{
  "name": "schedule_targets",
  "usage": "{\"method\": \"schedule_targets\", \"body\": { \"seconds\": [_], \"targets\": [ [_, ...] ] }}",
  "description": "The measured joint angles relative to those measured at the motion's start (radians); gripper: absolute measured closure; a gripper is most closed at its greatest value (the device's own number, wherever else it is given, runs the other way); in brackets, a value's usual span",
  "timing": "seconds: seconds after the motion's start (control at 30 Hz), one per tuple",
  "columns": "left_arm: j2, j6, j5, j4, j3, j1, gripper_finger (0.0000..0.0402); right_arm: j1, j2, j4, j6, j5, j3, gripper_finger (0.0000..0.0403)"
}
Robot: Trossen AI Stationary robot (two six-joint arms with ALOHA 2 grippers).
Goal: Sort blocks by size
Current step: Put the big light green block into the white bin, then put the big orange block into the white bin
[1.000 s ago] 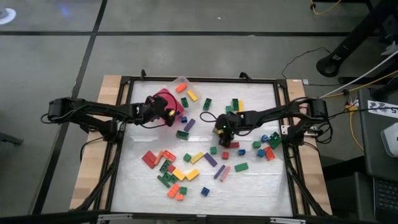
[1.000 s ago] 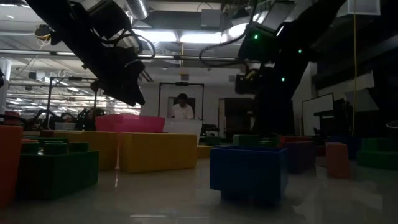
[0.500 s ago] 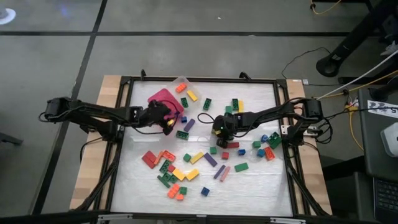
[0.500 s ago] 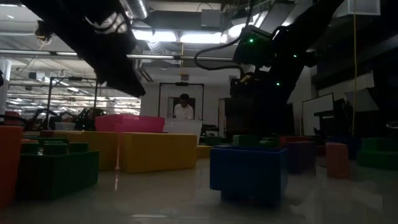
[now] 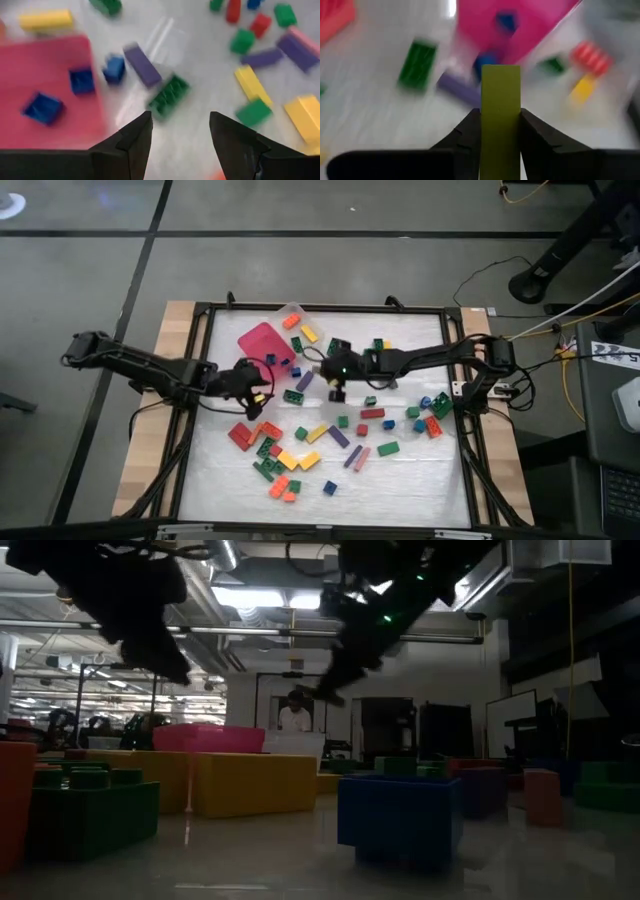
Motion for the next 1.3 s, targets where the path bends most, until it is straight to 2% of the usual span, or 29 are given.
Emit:
{"method": "schedule_targets", "body": {
  "seconds": [0.13, 0.3, 0.47, 0.6, 0.83, 1.07, 1.2, 1.3],
  "targets": [
    [0.0, -0.091, 0.054, -0.053, 0.0, -0.054, 0.0218, -0.066, 0.0, 0.183, -0.071, -0.029, 0.013, 0.0308],
    [0.0, -0.193, 0.126, -0.083, 0.0, -0.113, 0.0218, -0.17, 0.051, 0.343, -0.08, -0.119, 0.015, 0.0304],
    [0.0, -0.24, 0.19, -0.092, 0.0, -0.166, 0.0218, -0.243, 0.139, 0.472, -0.074, -0.215, 0.014, 0.0268],
    [0.0, -0.292, 0.218, -0.092, 0.0, -0.204, 0.0218, -0.268, 0.203, 0.564, -0.073, -0.208, 0.014, 0.024],
    [0.0, -0.323, 0.299, -0.148, 0.0, -0.296, 0.0218, -0.273, 0.223, 0.562, -0.073, -0.203, 0.014, 0.0216],
    [0.0, -0.334, 0.298, -0.201, -0.01, -0.388, 0.0218, -0.272, 0.223, 0.539, -0.073, -0.203, 0.014, 0.0213],
    [0.009, -0.255, 0.295, -0.183, -0.016, -0.423, 0.0218, -0.272, 0.223, 0.508, -0.073, -0.203, 0.014, 0.0213],
    [0.038, -0.206, 0.253, -0.182, -0.016, -0.43, 0.0218, -0.272, 0.223, 0.479, -0.073, -0.203, 0.014, 0.0213]
  ]
}}
